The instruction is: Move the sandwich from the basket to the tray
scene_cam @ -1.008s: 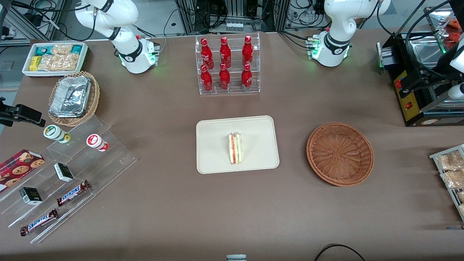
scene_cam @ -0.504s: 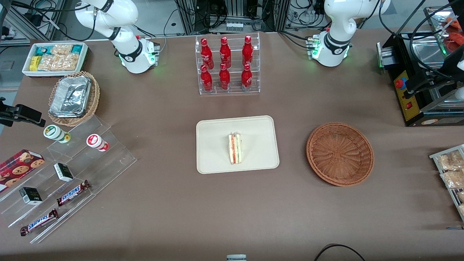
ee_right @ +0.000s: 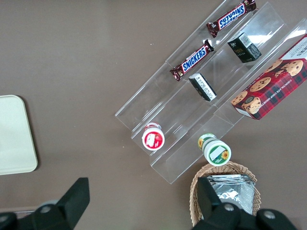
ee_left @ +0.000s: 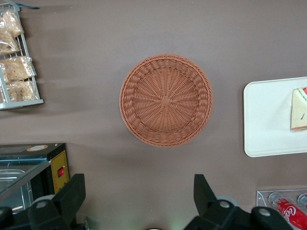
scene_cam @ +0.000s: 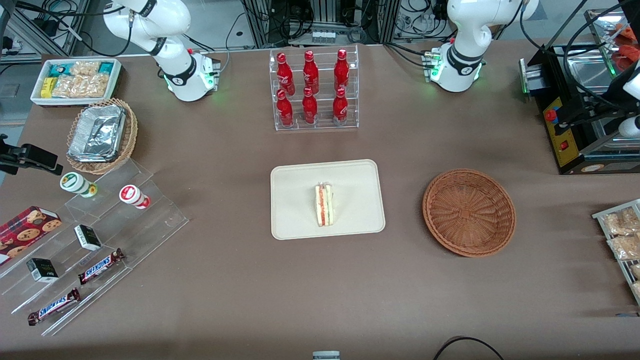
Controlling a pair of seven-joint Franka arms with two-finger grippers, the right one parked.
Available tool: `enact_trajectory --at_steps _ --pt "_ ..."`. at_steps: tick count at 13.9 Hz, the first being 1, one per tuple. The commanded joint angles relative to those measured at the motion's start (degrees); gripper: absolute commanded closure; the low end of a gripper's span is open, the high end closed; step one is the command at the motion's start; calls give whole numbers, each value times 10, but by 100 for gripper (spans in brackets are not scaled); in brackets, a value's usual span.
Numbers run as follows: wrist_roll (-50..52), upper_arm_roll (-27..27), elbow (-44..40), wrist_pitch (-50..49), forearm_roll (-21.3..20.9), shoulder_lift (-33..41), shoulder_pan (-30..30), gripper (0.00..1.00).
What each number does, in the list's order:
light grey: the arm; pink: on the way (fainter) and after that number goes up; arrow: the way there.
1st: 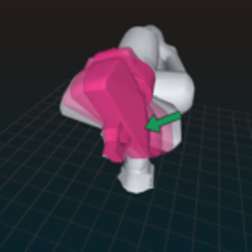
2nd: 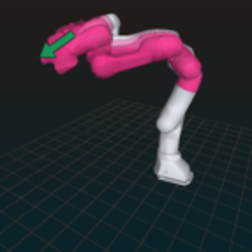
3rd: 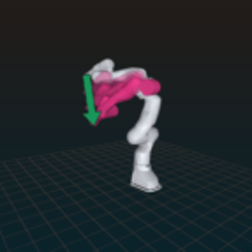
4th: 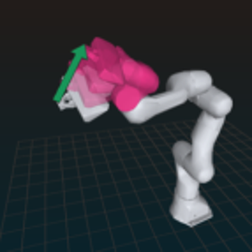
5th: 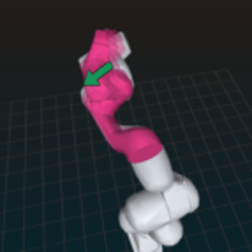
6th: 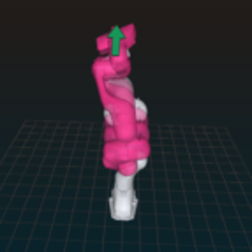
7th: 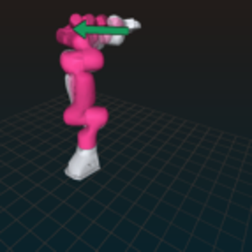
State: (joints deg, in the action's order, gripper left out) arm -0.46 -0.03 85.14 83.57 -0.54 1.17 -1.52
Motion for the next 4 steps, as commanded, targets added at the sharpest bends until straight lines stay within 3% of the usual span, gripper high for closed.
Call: enact_trajectory --at_steps 1,4 --pt "6 -9 0 1 8 -4 13 0" --pt "8 -8 -1 0 5 -4 13 0"
